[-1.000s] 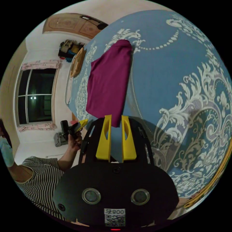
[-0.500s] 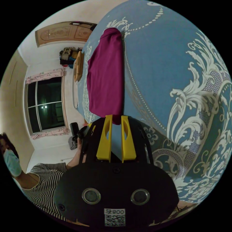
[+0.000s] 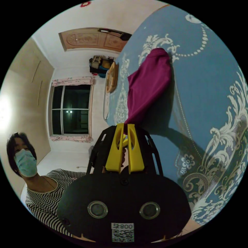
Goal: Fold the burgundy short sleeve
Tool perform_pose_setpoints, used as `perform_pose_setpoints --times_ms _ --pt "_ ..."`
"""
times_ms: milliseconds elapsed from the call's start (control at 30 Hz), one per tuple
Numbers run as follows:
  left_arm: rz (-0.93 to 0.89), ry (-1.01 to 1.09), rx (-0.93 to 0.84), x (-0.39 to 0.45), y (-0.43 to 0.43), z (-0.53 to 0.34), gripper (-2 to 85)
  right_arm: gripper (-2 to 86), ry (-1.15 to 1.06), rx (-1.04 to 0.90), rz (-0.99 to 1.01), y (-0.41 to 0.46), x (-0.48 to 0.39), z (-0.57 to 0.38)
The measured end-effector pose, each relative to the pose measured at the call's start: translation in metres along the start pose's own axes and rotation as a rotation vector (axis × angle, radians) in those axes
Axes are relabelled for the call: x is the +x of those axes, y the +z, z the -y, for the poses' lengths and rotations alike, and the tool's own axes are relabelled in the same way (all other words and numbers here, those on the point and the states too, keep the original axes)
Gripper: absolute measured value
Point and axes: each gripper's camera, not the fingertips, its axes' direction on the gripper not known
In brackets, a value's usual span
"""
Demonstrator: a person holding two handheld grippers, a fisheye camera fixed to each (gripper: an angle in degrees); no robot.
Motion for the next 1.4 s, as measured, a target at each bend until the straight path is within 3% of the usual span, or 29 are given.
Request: perform_pose_setpoints --times_ms 300,533,967,1400 --pt "-0.253 -0.148 0.11 -0.024 -0.032 0.014 12.1 2.0 -0.027 0.005 -0.014 -0.023 -0.021 -0.021" --pt "-0.324 -0.256 0.138 -0.038 -0.044 0.023 12.2 1.9 -0.021 0.022 -0.024 -0.035 -0.029 -0.045" --pt "-0.332 -0.338 0.206 -0.06 -0.045 0.021 4.9 2.0 -0.002 0.058 -0.039 -0.058 -0.035 -0.113" --pt "-0.134 -0.176 0.028 -0.051 -0.006 -0.042 3.3 2.0 0.102 0.075 -0.077 -0.1 -0.017 -0.252"
